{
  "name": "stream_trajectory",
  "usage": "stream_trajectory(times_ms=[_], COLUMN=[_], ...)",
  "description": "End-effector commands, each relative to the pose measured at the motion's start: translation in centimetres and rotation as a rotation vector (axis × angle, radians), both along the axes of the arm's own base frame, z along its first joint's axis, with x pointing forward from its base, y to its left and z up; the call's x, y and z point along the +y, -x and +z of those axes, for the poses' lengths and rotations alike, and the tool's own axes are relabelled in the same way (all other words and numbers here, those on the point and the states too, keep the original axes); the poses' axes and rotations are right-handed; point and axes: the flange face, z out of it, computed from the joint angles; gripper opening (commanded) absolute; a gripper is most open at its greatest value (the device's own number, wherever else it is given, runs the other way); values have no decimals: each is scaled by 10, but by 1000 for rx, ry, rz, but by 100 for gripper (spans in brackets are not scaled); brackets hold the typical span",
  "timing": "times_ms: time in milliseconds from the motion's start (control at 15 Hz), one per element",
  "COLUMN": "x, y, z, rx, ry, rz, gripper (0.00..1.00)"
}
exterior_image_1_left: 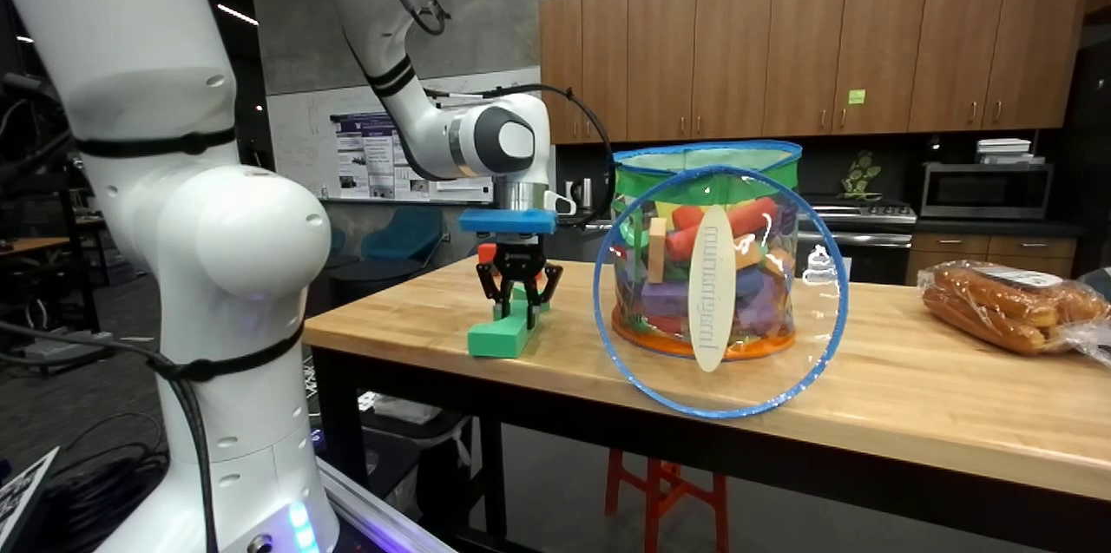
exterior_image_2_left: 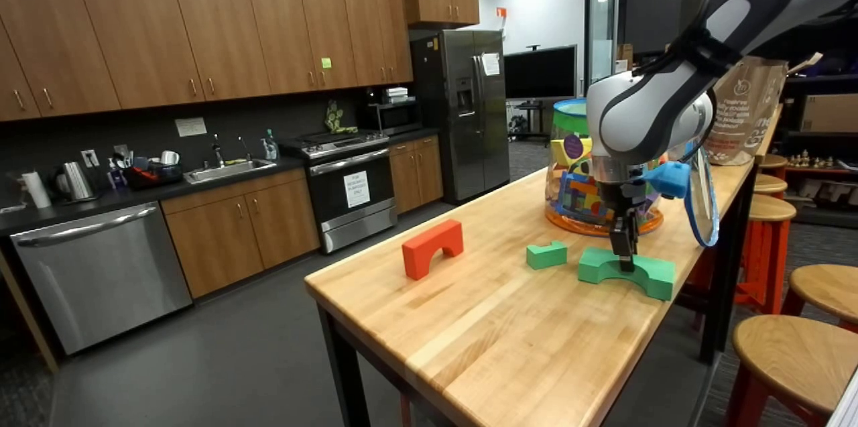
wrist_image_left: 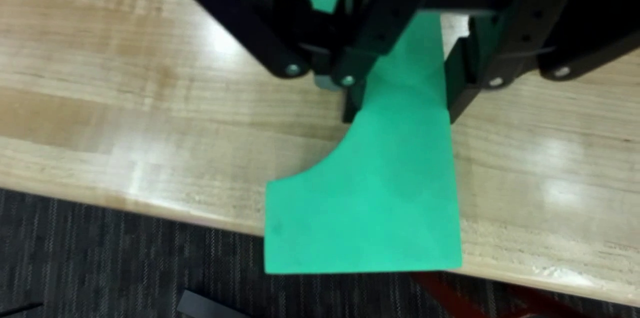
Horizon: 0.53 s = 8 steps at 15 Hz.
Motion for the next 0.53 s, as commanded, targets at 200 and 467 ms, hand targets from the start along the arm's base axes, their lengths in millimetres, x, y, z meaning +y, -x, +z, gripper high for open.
stream_trajectory(times_ms=[200, 467], x=[20, 36], y=[0, -2], z=[22, 39], rx=[-86, -160], ry=[80, 215], rz=[-57, -118], gripper=[15, 15])
